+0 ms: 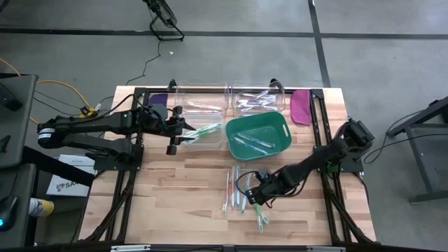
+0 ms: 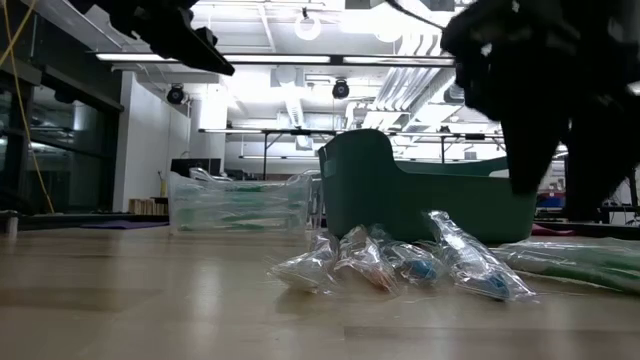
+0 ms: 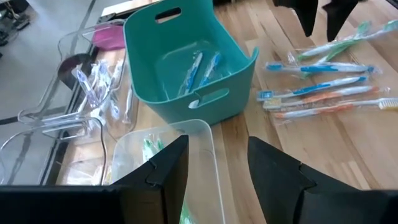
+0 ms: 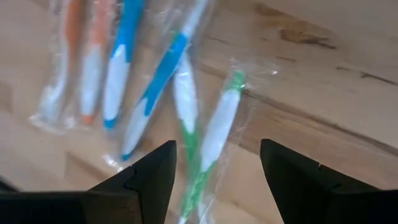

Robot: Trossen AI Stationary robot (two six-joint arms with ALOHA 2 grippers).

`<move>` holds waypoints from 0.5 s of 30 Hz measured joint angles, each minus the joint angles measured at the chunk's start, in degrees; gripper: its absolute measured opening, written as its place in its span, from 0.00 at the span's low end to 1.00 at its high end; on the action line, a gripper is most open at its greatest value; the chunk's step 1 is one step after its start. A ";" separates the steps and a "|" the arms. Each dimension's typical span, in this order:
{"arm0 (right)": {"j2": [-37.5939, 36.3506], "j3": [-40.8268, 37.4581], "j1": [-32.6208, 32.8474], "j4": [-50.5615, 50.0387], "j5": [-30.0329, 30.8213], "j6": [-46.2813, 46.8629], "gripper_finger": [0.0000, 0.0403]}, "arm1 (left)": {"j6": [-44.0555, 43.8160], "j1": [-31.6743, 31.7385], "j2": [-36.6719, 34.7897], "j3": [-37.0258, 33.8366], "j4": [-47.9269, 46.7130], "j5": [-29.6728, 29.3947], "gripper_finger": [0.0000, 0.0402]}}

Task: Pick & Place Toothbrushes
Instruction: Put the green toothbrush into the white bin

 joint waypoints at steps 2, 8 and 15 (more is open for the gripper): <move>0.99 -0.01 -0.02 -0.05 -0.04 1.24 0.56 | 0.02 0.00 -0.02 0.00 0.02 0.00 0.39; 2.87 -0.01 -0.31 -0.27 0.95 3.43 0.56 | 0.04 0.00 -0.02 0.00 -0.07 0.00 0.39; 4.16 -0.01 -0.68 -1.34 0.38 4.31 0.53 | 0.13 0.02 0.00 0.00 -0.08 -0.04 0.39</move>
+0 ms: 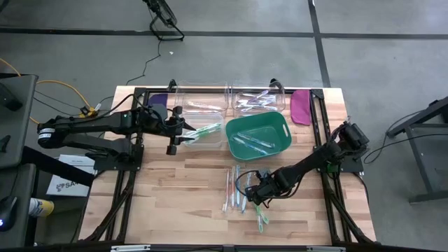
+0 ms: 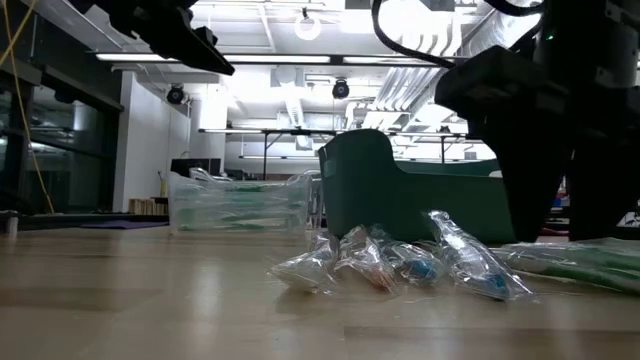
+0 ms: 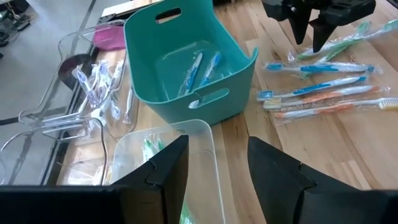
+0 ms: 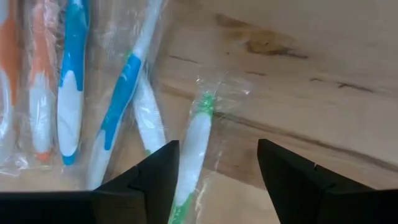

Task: Pick & Place Toothbrushes
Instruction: Put the green toothbrush into the white bin

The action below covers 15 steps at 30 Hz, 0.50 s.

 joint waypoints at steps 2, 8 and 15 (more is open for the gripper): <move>0.49 0.02 -0.37 0.35 -0.67 0.00 0.49 | 0.00 0.00 0.00 0.00 -0.13 -0.06 0.39; 0.74 0.02 -0.39 -0.62 -0.78 -0.24 0.35 | -0.15 0.00 0.00 0.00 -1.18 -0.11 0.39; 0.73 0.02 -0.37 -0.66 -2.52 -0.50 0.11 | -0.17 0.00 0.00 0.02 -2.47 -0.09 0.39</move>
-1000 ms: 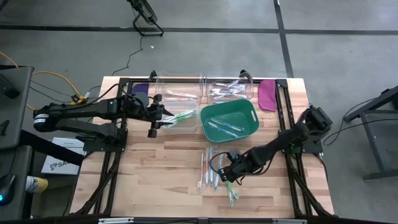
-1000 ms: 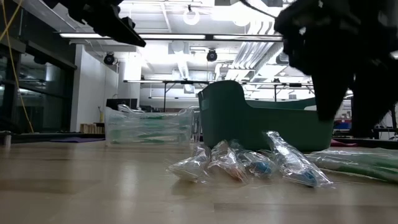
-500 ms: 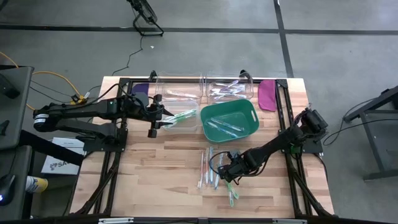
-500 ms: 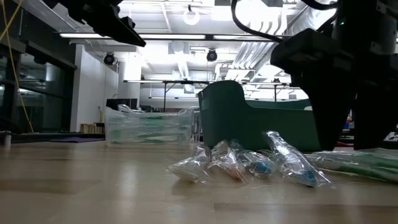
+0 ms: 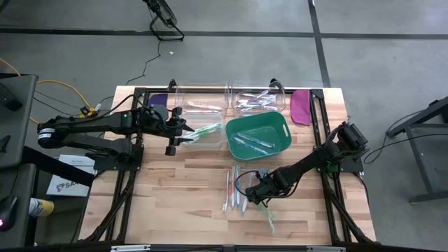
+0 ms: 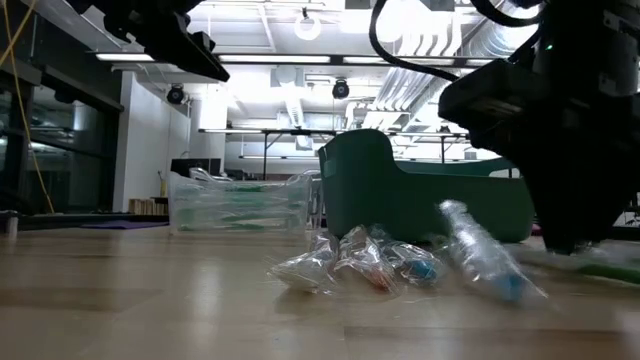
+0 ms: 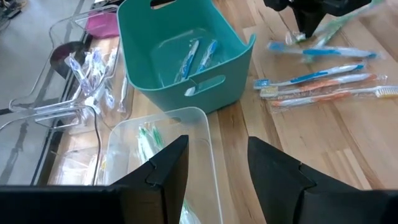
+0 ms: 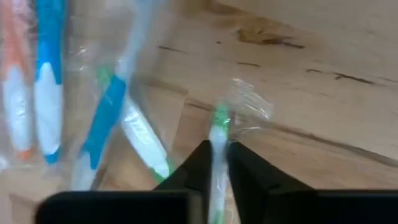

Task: Pick & Place Toothbrushes
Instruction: Put the green toothbrush into the white bin

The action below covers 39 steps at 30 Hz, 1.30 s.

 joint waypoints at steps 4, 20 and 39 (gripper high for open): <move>-0.86 0.04 0.01 -0.02 -0.81 -1.40 0.02 | 0.00 0.00 0.00 0.00 0.00 0.00 0.39; -18.19 0.02 -1.46 -5.74 11.26 -10.37 0.01 | -1.03 0.00 0.01 0.04 -0.02 0.07 0.39; -26.78 0.04 -11.90 30.04 33.71 -62.77 0.01 | -8.57 0.00 0.91 0.04 10.61 0.11 0.39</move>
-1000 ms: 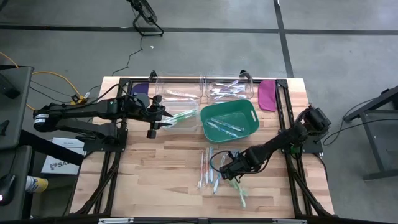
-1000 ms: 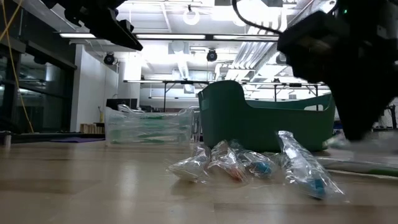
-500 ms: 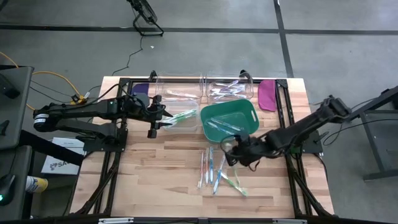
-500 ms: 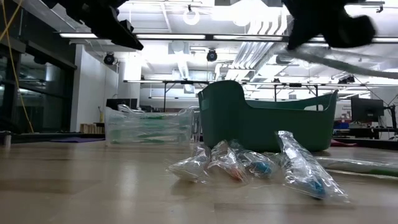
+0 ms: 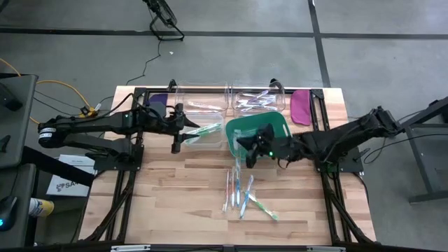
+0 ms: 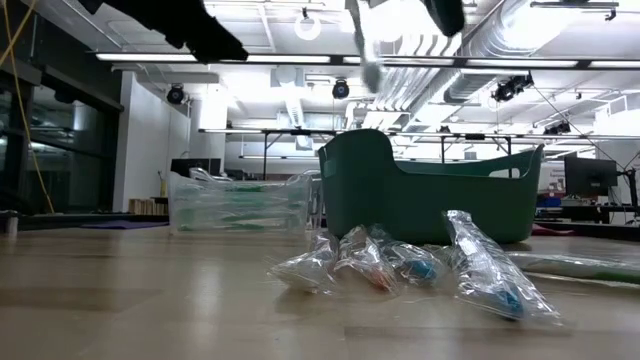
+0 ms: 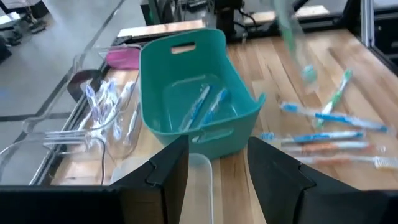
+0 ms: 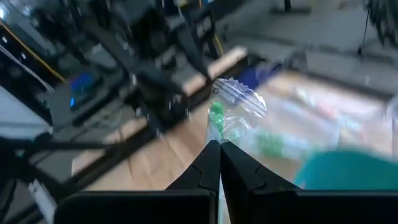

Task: Pick & Place Toothbrushes
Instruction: Put the green toothbrush into the white bin

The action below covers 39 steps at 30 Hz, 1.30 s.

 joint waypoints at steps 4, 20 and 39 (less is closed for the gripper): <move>0.00 0.00 -3.47 6.71 -0.44 -6.21 0.01 | -0.88 0.00 1.17 0.04 3.40 -0.08 0.39; 0.37 0.02 -12.90 19.92 -6.66 -15.09 0.01 | -9.93 0.00 10.05 0.04 19.22 1.88 0.39; 9.00 0.02 -16.60 35.49 -18.28 -17.22 0.01 | -12.45 0.00 13.10 0.04 26.55 3.84 0.39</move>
